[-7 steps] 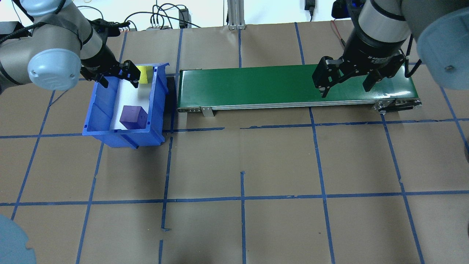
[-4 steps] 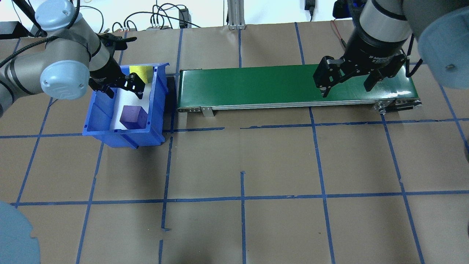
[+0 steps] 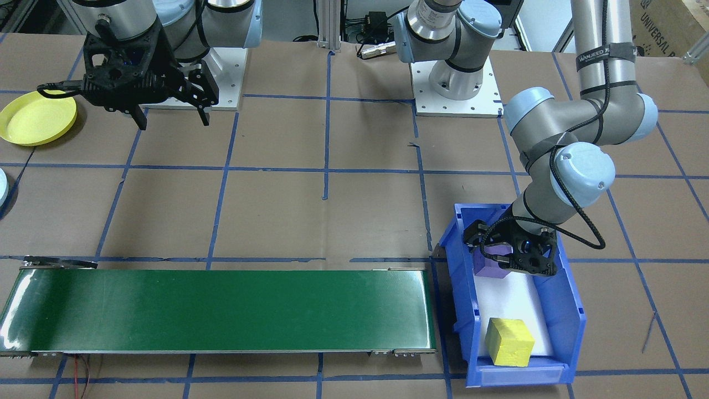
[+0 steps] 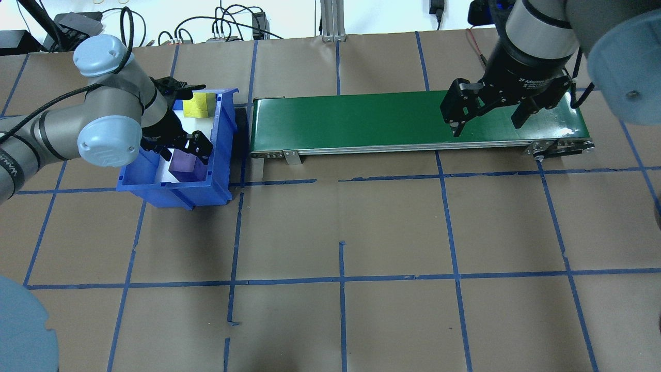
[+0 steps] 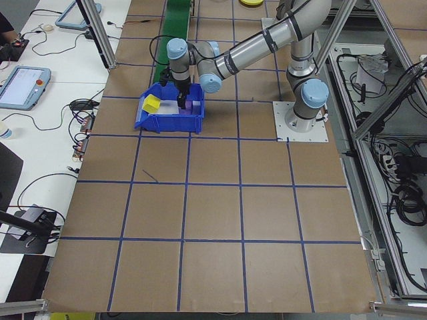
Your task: Move block left to right into plate
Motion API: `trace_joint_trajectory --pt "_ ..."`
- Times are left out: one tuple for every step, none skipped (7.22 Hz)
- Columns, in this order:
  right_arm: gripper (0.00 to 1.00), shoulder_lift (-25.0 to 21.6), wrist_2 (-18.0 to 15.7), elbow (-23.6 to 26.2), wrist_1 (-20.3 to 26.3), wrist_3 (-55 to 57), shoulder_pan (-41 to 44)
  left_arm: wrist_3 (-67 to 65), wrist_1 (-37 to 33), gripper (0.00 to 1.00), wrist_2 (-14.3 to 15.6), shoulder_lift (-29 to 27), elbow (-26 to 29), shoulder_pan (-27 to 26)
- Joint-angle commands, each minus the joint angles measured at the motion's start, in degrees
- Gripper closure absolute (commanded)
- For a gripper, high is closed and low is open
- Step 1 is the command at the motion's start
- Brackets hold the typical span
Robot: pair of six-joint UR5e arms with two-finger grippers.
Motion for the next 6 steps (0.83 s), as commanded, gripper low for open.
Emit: trace_joint_trajectory --pt "0.00 -0.09 0.04 -0.02 0.18 0.05 0.19 2.29 2.05 0.03 0.04 -1.67 -0.76 0.46" --pt "0.00 -0.09 0.04 0.07 0.27 0.05 0.19 3.17 2.24 0.03 0.04 -1.77 -0.67 0.72" --pt "0.00 -0.09 0.04 0.07 0.27 0.05 0.28 3.18 2.24 0.03 -0.05 -1.77 -0.58 0.90" --pt "0.00 -0.09 0.13 0.07 0.18 0.05 0.19 3.18 2.24 0.03 -0.13 -1.68 -0.58 0.90" --pt "0.00 -0.09 0.13 -0.02 0.18 0.05 0.11 3.18 2.33 0.17 -0.13 -1.68 -0.58 0.90" --pt "0.00 -0.09 0.04 0.07 0.27 0.05 0.19 3.27 2.24 0.41 0.04 -0.99 0.20 0.90"
